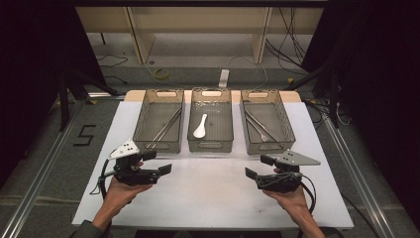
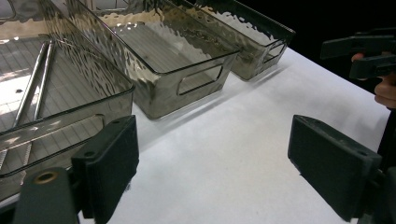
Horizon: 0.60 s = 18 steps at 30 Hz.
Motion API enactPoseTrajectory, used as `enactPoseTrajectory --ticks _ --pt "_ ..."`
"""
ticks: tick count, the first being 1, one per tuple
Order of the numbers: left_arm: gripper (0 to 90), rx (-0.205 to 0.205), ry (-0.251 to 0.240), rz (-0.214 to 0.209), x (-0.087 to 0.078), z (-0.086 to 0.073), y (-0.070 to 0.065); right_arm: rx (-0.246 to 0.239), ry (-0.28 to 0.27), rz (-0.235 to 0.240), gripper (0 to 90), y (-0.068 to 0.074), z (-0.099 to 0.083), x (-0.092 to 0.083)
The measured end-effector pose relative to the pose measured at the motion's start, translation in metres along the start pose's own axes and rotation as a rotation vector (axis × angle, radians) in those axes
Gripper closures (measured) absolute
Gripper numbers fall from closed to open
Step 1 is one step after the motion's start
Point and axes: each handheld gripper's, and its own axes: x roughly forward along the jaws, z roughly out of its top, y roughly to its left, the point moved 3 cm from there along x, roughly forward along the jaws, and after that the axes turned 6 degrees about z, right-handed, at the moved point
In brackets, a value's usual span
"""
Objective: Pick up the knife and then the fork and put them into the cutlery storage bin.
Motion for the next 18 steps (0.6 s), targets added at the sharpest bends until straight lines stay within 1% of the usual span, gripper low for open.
enactPoseTrajectory --ticks 10,18 --pt "16.0 0.004 0.007 -0.010 0.0008 -0.0003 -0.0009 0.002 -0.004 -0.010 22.4 0.0016 -0.0070 -0.0072" --pt "16.0 0.005 0.010 -0.009 0.0014 -0.0004 -0.0012 -0.001 -0.008 -0.021 22.0 0.0014 -0.0064 -0.0078"
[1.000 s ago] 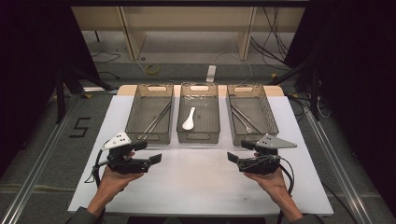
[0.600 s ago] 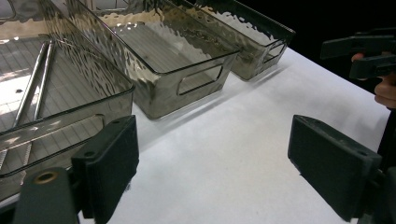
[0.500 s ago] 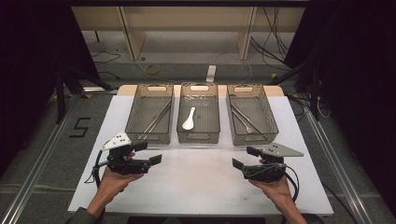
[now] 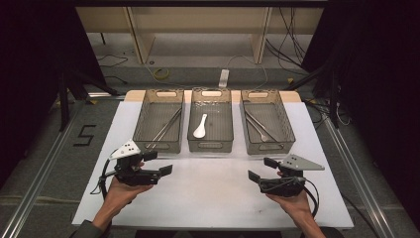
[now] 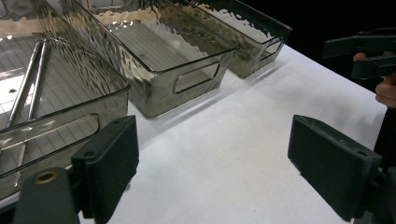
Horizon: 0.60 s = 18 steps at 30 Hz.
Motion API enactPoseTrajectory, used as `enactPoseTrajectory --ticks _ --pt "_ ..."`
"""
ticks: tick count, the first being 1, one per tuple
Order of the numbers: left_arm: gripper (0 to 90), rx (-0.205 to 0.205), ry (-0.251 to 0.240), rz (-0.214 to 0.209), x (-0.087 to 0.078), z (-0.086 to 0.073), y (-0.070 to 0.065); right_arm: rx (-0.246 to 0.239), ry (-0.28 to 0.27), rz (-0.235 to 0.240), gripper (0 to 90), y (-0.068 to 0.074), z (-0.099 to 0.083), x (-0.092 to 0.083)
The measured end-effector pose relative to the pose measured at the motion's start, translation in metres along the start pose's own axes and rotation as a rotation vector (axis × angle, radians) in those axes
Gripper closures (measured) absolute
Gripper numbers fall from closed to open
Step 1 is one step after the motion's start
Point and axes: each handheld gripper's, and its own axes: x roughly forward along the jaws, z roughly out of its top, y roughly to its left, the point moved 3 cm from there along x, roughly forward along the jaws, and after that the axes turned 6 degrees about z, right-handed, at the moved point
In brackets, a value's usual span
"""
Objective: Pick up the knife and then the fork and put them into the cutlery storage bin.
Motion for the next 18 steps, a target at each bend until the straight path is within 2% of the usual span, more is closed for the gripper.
enactPoseTrajectory --ticks 18 --pt "16.0 0.002 0.001 -0.001 0.0003 0.0000 -0.0001 -0.006 0.003 -0.003 21.4 0.0005 0.0002 0.0007"
